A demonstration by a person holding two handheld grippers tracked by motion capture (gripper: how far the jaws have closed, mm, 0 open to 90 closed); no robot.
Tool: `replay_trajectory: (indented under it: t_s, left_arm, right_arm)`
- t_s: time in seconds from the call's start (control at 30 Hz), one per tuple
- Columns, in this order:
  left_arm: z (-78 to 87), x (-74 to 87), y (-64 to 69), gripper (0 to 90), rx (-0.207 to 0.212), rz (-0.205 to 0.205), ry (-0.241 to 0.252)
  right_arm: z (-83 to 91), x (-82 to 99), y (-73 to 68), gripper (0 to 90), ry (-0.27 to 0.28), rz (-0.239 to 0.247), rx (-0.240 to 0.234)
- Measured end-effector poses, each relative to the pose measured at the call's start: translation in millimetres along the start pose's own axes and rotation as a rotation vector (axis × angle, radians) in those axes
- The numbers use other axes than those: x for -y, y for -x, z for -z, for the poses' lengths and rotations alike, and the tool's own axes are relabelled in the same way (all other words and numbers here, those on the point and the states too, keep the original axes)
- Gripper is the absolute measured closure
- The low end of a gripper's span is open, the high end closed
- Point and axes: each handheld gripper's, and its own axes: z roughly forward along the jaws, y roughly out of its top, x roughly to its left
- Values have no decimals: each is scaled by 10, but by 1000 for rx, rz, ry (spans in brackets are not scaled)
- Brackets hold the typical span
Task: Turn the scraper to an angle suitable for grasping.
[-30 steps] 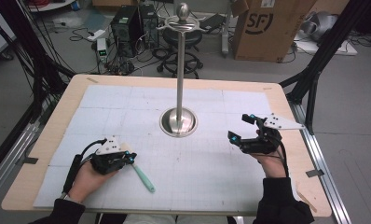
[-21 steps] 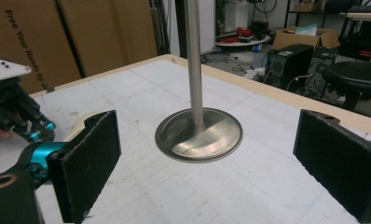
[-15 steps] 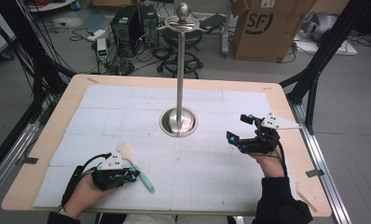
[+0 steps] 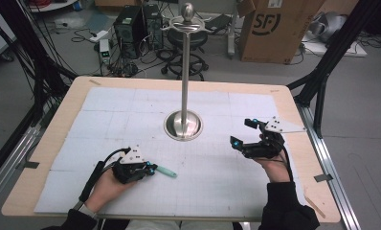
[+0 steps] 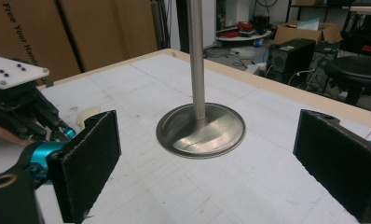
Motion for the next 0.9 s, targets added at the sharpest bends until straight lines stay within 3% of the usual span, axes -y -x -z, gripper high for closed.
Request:
replay_trajectory:
  t_s: [0.1, 0.23, 0.43, 0.53, 0.57, 0.7, 0.73, 0.8, 0.9]
  left_arm:
    - [-34, -25, -27, 899, -7, 16, 2]
    - [-118, -86, -94, 899, -25, 81, 8]
    - [-163, -119, -157, 899, -23, 133, 12]
    - [-148, -120, -167, 899, -28, 122, 18]
    - [-119, -123, -180, 899, -38, 93, 35]
    - [30, -134, -336, 899, -73, 127, 90]
    - [65, -124, -407, 899, -80, 154, 105]
    - [103, -99, -530, 899, -109, 166, 94]
    - [93, -77, -619, 899, -114, 167, 87]
  right_arm:
    - [-7, 7, 1, 65, -2, -3, 1]
    - [-12, 9, 6, 65, -2, 1, 3]
    - [-14, 10, 1, 65, -7, -1, 2]
    - [-14, 9, -1, 65, -6, 3, -2]
    - [-9, 8, 3, 65, -4, 3, -1]
    - [8, 8, 12, 65, 3, -3, 0]
    - [6, 12, 17, 65, 4, -4, 1]
    - [1, 17, 16, 65, -1, -6, 0]
    - [-12, 20, 9, 65, -6, -2, -2]
